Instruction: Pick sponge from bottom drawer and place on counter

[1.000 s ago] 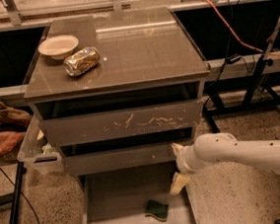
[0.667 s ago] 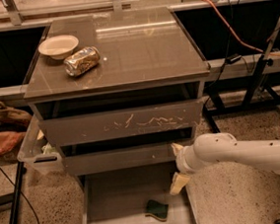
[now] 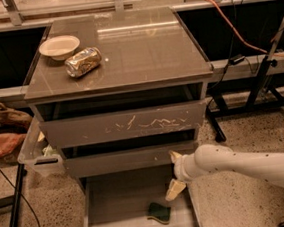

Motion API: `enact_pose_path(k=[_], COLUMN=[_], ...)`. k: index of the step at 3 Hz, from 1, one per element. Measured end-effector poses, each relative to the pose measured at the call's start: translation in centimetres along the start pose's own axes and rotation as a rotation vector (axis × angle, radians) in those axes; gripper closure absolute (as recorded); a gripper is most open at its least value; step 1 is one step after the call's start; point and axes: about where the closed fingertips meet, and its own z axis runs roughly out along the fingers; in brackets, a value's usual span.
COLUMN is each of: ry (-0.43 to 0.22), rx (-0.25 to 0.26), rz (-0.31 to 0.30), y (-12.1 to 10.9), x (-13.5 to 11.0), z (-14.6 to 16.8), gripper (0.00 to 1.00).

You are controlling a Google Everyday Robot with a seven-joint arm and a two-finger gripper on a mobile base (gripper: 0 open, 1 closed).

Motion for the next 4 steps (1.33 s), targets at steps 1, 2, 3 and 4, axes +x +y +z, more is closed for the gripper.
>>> enact_pose_path(k=[1,2,3,4], ry=[-0.078,-0.078,-0.111,-0.173], rx=[-0.058,-0.058,-0.095,-0.157], rz=[0.033,0.034,0.078,0.139], y=[3.5,3.5,4.3,6.3], x=[2.6,2.6,4.0,7.2], z=[8.1,8.1,10.8,17.4], gripper=[0.00,0.00,0.00,0.00])
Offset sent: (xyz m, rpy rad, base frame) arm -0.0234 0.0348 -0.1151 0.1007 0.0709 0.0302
